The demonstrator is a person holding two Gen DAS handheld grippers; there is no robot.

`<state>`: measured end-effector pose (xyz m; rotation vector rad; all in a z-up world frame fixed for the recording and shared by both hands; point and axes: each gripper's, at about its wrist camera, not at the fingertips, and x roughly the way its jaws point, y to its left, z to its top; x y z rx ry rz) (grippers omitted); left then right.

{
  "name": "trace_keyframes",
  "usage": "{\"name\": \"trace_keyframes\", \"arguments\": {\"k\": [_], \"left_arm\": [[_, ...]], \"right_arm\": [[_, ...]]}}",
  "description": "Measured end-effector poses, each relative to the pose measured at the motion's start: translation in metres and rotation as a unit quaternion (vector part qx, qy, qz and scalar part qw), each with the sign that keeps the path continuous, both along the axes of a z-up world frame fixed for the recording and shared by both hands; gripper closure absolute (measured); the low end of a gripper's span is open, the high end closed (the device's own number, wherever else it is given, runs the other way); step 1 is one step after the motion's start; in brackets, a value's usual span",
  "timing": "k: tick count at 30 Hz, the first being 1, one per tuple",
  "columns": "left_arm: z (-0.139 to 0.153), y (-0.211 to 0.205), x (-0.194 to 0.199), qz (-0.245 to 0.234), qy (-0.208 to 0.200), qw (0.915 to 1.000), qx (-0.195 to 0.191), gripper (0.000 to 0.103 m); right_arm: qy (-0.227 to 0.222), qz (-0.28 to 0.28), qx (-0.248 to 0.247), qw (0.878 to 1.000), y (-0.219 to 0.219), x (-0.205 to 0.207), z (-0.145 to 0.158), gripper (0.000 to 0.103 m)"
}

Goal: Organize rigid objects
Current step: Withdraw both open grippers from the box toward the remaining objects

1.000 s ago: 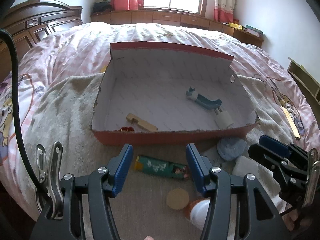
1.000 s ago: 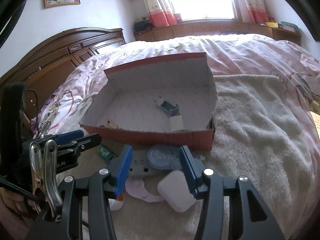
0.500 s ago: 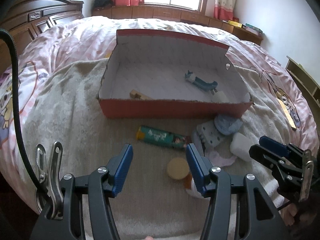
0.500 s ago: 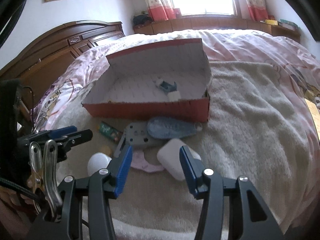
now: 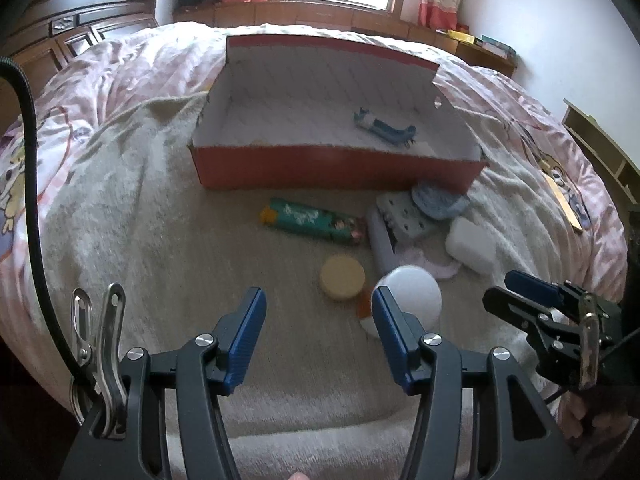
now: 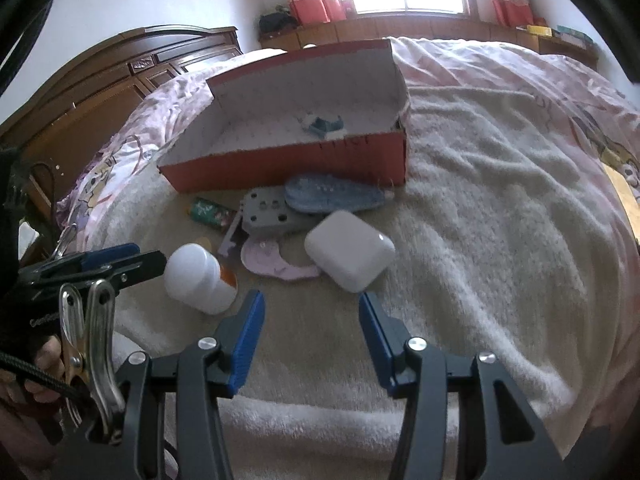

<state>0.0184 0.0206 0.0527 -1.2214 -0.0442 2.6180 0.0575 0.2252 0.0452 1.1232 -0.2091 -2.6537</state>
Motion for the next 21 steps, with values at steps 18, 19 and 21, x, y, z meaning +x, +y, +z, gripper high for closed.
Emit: {"name": "trace_keyframes", "arguments": {"k": [18,19,21], "left_arm": [[-0.006,0.020,0.018,-0.052,-0.007,0.9985,0.018,0.047],[-0.006,0.022,0.020,-0.055,-0.007,0.9983,0.017,0.047],[-0.008,0.025,0.021,-0.061,-0.008,0.9980,0.013,0.047]], "right_arm": [[-0.025,-0.002,-0.004,1.000,0.003,0.008,-0.020,0.051],[-0.025,-0.002,-0.005,1.000,0.003,0.008,-0.020,0.051],[-0.025,-0.002,-0.006,1.000,0.003,0.008,-0.021,0.051]]}}
